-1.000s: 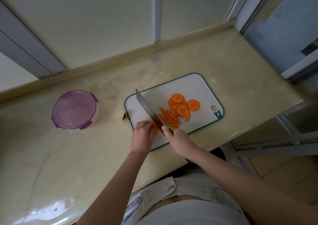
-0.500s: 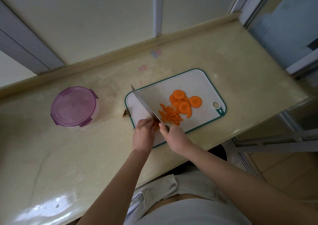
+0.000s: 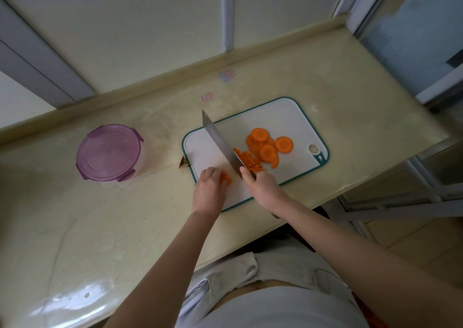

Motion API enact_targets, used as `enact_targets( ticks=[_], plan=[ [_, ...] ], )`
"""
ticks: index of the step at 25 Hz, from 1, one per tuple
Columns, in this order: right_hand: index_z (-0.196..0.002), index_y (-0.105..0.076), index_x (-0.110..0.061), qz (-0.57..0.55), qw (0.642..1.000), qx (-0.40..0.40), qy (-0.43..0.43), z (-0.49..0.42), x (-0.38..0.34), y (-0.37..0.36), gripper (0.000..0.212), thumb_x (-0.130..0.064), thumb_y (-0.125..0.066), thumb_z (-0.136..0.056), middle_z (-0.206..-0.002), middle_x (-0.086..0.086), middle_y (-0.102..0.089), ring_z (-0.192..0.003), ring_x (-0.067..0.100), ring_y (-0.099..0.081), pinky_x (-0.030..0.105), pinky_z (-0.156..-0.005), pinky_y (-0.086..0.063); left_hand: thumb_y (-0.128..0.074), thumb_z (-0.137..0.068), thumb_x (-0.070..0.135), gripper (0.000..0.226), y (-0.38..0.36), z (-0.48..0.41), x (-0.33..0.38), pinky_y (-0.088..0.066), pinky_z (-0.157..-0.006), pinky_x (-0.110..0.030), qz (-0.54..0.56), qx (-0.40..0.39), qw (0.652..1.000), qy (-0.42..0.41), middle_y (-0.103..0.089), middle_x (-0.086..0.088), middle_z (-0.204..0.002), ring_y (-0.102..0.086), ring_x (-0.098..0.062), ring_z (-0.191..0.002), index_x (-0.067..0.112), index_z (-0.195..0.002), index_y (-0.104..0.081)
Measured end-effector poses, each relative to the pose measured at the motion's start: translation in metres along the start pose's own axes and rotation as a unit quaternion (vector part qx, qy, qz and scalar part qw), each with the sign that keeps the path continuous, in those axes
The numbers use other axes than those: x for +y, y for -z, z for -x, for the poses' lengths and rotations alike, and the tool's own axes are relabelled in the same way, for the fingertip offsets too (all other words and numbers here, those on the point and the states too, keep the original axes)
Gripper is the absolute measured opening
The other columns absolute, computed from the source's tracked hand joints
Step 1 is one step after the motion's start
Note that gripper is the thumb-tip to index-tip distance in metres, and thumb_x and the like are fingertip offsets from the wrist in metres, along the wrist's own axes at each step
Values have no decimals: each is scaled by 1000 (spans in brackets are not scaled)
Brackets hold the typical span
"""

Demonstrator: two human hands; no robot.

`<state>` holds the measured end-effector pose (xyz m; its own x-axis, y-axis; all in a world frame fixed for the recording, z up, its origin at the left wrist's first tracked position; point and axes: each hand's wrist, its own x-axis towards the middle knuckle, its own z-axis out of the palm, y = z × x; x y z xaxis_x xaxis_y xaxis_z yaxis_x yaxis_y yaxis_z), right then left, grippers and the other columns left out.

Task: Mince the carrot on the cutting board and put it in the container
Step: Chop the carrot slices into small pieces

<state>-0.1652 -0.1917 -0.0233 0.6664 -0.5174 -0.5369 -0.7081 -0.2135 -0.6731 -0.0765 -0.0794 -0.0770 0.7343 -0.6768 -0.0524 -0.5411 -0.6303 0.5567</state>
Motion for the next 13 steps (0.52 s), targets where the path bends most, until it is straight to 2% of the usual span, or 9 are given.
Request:
enact_targets(
  ticks=[3, 7, 10, 13],
  plan=[
    [-57, -38, -14, 2, 1000, 7, 1, 4, 1, 5, 55, -48, -34, -99, -55, 0, -43, -51, 15, -44, 26, -50, -30, -57, -91, 21, 40, 3, 0, 0, -38, -97, -31, 1, -13, 1000, 7, -56, -10, -119, -48, -25, -113, 6, -128, -51],
    [-54, -36, -15, -9, 1000, -12, 5, 10, 5, 2, 57, -51, -34, -98, -51, -1, -40, -44, 12, -40, 23, -48, -31, -58, -90, 24, 44, 6, 4, -5, -38, -102, -31, 20, -9, 1000, 17, -53, -8, -124, -46, -23, -117, 7, -131, -49],
    [-54, -34, -15, -9, 999, -31, -7, 11, 9, -2, 58, -55, -35, -96, -50, -1, -37, -41, 13, -36, 25, -46, -30, -57, -91, 25, 51, 7, 9, -7, -31, -108, -31, 23, 2, 1000, 20, -48, -10, -133, -42, -24, -125, 4, -135, -44],
    [-56, -34, -14, 13, 999, -48, -8, 13, 9, -5, 58, -56, -34, -96, -51, 1, -36, -42, 14, -35, 26, -46, -29, -57, -92, 22, 43, 3, 10, -9, -33, -105, -28, 20, 6, 1000, 22, -53, -10, -128, -44, -23, -121, 4, -131, -50]
  ],
)
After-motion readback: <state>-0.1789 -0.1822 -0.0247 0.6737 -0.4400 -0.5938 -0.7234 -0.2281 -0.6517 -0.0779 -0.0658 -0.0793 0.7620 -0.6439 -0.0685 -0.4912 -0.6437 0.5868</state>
